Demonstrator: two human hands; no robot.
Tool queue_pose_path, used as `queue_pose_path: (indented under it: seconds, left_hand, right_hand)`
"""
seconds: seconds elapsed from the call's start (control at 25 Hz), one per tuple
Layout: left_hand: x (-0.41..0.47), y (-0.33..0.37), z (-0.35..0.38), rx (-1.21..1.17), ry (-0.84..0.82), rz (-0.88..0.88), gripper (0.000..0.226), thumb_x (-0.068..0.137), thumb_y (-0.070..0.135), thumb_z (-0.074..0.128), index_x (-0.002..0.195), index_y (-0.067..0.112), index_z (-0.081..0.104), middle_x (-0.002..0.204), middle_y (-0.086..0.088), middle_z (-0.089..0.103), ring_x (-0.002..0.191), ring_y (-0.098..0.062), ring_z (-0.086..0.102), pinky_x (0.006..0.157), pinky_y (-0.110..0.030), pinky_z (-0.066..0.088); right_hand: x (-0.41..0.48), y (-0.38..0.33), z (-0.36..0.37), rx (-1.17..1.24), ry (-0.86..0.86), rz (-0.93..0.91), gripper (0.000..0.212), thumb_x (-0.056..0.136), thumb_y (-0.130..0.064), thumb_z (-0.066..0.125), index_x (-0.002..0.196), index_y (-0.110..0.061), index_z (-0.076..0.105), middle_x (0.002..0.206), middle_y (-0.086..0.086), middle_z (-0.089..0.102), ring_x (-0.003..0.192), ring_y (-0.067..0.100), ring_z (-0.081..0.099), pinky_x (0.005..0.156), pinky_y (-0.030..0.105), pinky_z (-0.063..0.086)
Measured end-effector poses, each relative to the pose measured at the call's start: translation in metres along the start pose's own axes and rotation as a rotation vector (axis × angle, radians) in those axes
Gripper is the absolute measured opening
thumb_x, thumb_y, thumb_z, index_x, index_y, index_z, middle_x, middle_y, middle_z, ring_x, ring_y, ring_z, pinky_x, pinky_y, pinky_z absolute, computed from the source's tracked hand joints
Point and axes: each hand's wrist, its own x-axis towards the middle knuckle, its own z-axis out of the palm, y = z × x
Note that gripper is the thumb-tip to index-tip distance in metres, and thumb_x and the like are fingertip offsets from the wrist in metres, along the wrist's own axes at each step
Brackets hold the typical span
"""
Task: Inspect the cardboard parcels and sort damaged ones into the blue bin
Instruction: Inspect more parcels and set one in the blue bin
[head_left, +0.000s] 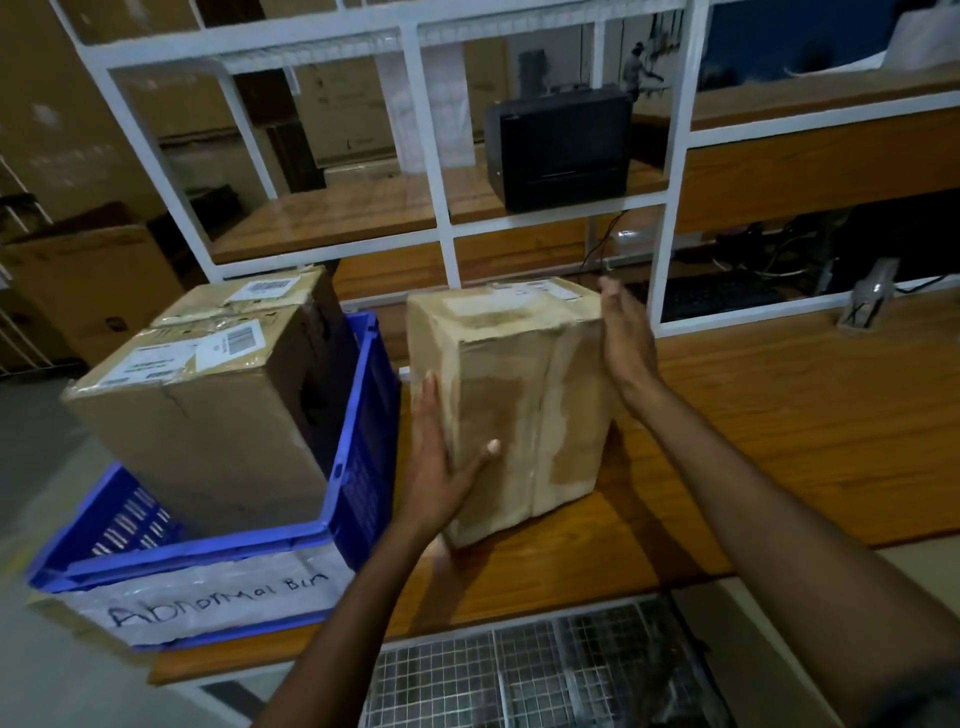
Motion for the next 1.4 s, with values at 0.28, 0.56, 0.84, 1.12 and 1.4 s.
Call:
queue_pose_path:
  seconds: [0.28,0.56,0.84,1.12,1.4]
  left_hand:
    - [0.024,0.007,0.007,-0.080,0.349,-0.121,0.104,0.096,0.040,0.075,0.166,0.027,-0.002,0.173,-0.006,0.012,0.158,-0.025,0.022,0.125,-0.050,0.029]
    - [0.014,0.024,0.024,-0.182,0.280,-0.030,0.095,0.093,0.076,0.050,0.163,0.052,-0.010,0.174,0.020,-0.014,0.163,-0.013,-0.006,0.128,-0.063,0.017]
    - [0.020,0.046,-0.007,-0.201,0.271,-0.052,0.079,0.095,0.077,0.048,0.163,0.048,0.021,0.149,0.013,0.059,0.137,-0.016,0.058,0.108,-0.056,0.053]
    - [0.052,0.082,-0.028,-0.209,0.325,-0.147,0.045,0.099,0.069,0.053,0.117,0.031,0.070,0.100,0.011,0.079,0.092,0.002,0.074,0.088,-0.036,0.062]
    - [0.054,0.073,-0.021,-0.150,0.199,-0.174,0.073,0.088,0.065,0.074,0.145,0.032,0.043,0.121,0.016,0.069,0.118,-0.012,0.068,0.104,-0.051,0.056]
  right_hand:
    - [-0.053,-0.003,0.007,-0.167,0.105,-0.134,0.045,0.112,-0.051,0.027,0.143,-0.038,0.057,0.123,-0.014,0.070,0.105,0.010,0.066,0.082,0.033,0.052]
    - [-0.024,0.016,0.005,-0.227,-0.278,-0.129,0.102,0.074,-0.075,0.074,0.159,-0.047,0.025,0.162,0.001,0.028,0.145,0.020,0.035,0.107,0.044,0.046]
    - [-0.045,0.000,0.009,-0.080,-0.268,-0.220,0.049,0.098,-0.064,0.056,0.141,-0.042,0.048,0.120,-0.023,0.063,0.107,0.000,0.065,0.080,0.034,0.062]
    - [-0.057,-0.043,0.018,-0.108,-0.148,-0.190,0.035,0.102,-0.054,0.054,0.121,-0.031,0.038,0.087,-0.018,0.064,0.070,-0.019,0.063,0.054,0.007,0.047]
    - [-0.047,-0.044,0.019,-0.108,-0.253,-0.108,0.056,0.097,-0.047,0.068,0.140,-0.029,0.038,0.116,-0.016,0.062,0.107,0.015,0.068,0.084,0.037,0.057]
